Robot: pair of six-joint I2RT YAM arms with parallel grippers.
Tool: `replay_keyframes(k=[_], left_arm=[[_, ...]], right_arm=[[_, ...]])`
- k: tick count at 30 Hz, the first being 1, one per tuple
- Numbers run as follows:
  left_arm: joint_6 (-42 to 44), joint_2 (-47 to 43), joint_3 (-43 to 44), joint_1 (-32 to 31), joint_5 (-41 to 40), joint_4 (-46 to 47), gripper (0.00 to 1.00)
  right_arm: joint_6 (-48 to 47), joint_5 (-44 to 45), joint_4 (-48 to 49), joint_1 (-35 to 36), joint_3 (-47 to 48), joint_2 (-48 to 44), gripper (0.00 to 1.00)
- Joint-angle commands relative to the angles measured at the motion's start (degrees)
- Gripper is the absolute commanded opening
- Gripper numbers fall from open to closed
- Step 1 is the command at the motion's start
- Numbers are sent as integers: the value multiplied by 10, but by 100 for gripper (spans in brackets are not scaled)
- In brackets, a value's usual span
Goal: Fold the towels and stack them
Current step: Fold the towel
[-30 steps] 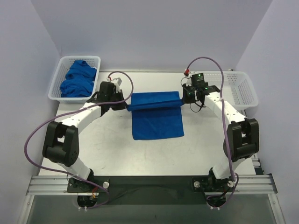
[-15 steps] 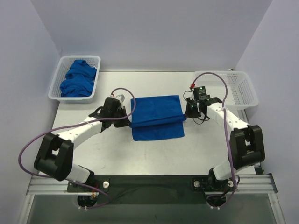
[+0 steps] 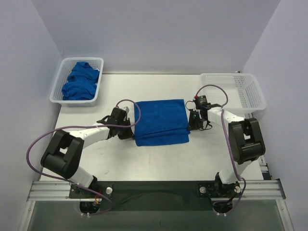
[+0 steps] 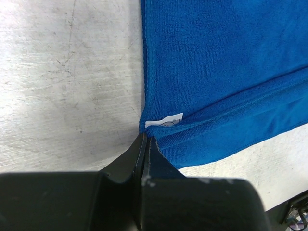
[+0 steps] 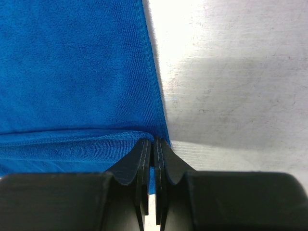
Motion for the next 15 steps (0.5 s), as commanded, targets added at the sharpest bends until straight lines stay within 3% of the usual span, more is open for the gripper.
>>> replay_keyframes(k=[1,15], left_arm=[[2,1,-8,-2,-26,0,0],[38,-70,59,-2,-59,-60,0]], right_arm=[[8,23,-7,-10,-8,4,0],[8,42,-29,-9,13,-84,0]])
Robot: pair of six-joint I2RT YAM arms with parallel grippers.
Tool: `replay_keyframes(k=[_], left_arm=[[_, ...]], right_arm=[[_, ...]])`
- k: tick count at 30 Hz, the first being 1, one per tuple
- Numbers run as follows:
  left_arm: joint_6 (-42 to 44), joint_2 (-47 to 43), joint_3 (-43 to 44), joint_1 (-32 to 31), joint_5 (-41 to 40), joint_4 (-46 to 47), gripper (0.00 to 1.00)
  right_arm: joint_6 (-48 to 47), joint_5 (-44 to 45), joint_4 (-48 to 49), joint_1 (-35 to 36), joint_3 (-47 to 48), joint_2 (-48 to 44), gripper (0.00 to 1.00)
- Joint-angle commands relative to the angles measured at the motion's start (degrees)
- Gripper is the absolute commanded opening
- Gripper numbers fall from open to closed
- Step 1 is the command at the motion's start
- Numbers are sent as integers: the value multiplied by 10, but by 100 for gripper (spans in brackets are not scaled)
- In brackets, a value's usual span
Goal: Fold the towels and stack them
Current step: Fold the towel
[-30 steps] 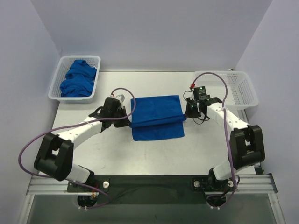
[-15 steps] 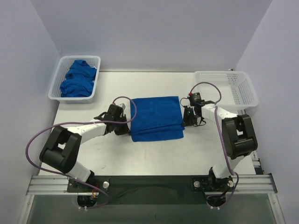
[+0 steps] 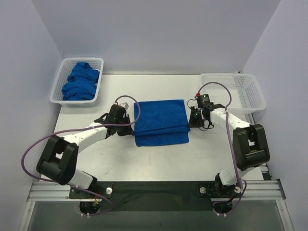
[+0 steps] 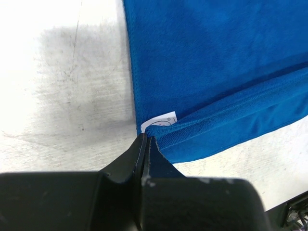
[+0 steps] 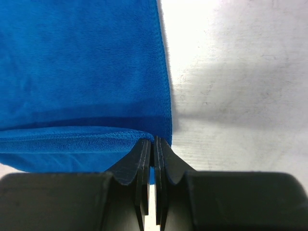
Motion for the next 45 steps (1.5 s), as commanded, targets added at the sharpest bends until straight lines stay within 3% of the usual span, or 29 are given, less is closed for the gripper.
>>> replay_keyframes(k=[1,13,31,45], left_arm=[[26,-37,48,3,-43,-49,0],[42,-82,86,2,-25,-114,0],[28,0,-26,-9,7,-35,0],[28,-33,-22,-13,-3,-46,0]], right_arm=[[5,43,-30,-9,18,-53,0],[18,28,-66,-10,0,-137,0],[43,19,-24,-6,-87,-25,0],[38,23,-28,-6,-79,-56,0]])
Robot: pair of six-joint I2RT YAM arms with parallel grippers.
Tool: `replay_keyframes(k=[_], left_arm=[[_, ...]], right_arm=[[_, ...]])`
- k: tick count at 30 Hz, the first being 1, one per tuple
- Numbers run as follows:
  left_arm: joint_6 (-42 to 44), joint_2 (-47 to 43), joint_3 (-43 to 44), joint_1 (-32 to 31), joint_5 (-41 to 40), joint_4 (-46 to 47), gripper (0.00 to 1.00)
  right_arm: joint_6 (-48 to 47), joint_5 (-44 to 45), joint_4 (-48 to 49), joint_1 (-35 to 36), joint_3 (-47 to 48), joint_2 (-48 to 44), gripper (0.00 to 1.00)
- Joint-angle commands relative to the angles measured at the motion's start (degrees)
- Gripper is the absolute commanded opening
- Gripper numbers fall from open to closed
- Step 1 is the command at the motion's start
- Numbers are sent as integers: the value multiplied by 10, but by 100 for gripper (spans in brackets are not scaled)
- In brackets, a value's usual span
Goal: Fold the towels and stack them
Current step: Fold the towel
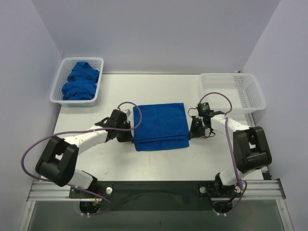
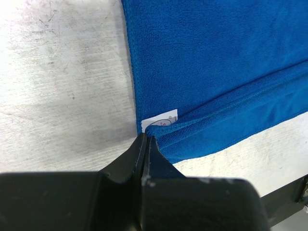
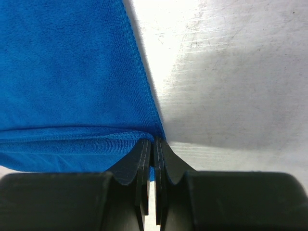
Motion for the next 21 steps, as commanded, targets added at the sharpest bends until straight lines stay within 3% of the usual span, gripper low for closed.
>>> replay_keyframes(k=[1,21], left_arm=[[9,-30,14,3,-31,-22,0],[22,-97,102,3,-66,-99,0]], right_arm=[[-4,45,-28,-7,9,-34,0],[-8,54,-74,-7,66,-123,0]])
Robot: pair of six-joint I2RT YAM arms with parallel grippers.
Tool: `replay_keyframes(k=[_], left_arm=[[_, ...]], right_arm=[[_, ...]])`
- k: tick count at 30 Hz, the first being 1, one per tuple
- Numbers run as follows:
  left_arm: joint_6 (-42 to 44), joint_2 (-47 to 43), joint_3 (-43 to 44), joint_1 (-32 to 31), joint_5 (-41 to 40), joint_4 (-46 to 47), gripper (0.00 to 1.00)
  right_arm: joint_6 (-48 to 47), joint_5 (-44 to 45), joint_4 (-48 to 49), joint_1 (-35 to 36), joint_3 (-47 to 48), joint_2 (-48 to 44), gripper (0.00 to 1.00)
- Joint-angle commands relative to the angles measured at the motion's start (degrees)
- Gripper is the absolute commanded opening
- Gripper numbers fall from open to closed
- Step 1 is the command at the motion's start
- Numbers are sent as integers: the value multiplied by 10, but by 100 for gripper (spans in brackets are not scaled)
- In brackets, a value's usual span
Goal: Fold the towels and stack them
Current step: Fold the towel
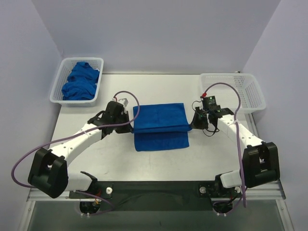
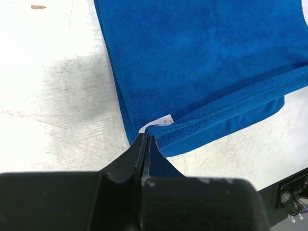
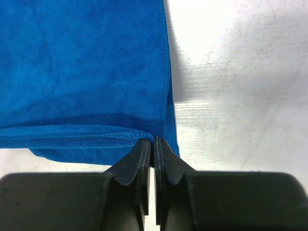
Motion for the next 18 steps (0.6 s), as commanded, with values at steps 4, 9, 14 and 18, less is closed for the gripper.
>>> replay_keyframes(k=[4,9,14,18], left_arm=[[21,-26,44,3,-31,-48,0],[21,-38,60,3,-36,-58,0],[25,-50,76,3,-43,-72,0],[22,-55,76,3,-37,-75,0]], right_arm=[[-6,38,-41,-7,28,-25,0],[-12,49,-48,-7,38,-37,0],[-16,54,-59,-7,51,-49,0],[-16,53,-65,-7,53,-61,0]])
